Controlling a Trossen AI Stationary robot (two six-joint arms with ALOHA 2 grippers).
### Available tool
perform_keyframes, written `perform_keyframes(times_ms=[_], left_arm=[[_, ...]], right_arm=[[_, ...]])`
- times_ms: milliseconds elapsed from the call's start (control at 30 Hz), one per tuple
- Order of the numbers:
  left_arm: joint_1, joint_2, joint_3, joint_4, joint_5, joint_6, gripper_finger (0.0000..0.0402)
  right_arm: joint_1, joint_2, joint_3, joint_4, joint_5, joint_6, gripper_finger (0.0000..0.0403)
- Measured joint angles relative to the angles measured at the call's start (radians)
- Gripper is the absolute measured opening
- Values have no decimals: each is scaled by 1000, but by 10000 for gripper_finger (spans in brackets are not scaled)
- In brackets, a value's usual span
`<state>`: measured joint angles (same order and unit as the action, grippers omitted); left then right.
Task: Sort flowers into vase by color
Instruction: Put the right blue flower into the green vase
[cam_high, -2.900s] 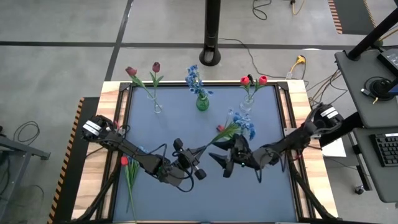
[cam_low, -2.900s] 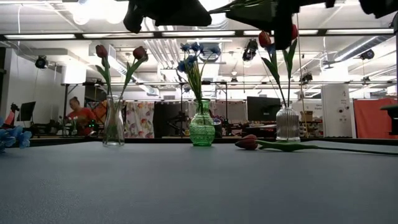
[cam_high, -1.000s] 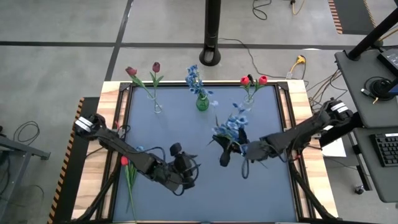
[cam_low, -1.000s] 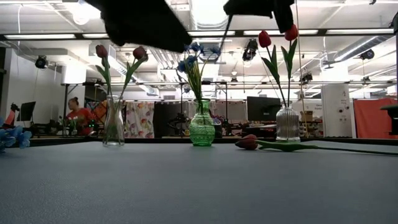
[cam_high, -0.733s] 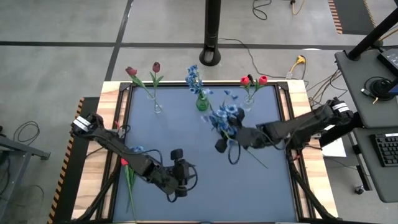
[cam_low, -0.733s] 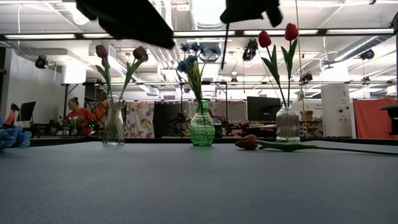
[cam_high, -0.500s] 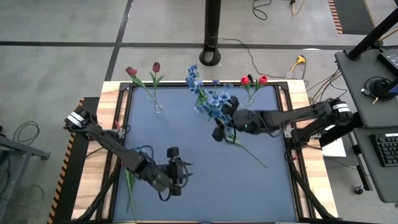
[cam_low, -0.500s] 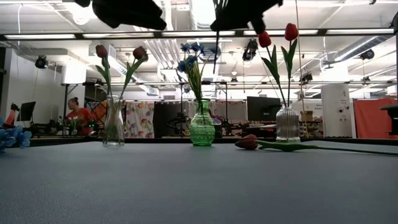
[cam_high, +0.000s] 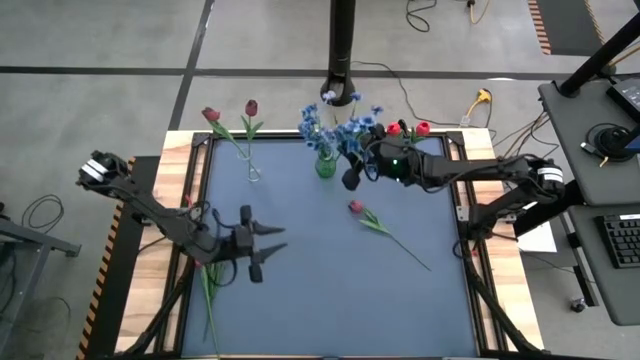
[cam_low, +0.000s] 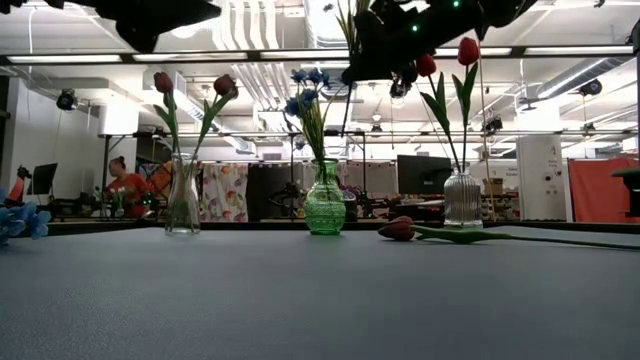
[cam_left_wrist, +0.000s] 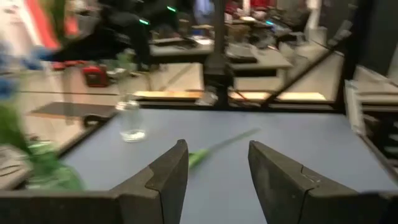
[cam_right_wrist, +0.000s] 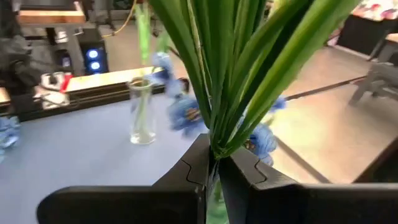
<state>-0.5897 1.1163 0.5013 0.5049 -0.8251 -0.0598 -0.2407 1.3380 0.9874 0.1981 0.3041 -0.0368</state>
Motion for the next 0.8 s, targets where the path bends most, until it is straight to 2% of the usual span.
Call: perform_keyframes(times_ms=[167, 333, 600, 800], left_arm=[[3, -99, -29, -1, -95, 48, 152], [3, -133, -42, -2, -179, 54, 152], [4, -126, -45, -4, -185, 52, 152], [4, -121, -45, -3, -187, 52, 152]], right_arm=[[-77, 8, 0, 22, -79, 33, 18], [-114, 24, 0, 32, -98, 60, 18], [-116, 78, 0, 146, -103, 61, 18], [-116, 122, 0, 157, -103, 60, 18]])
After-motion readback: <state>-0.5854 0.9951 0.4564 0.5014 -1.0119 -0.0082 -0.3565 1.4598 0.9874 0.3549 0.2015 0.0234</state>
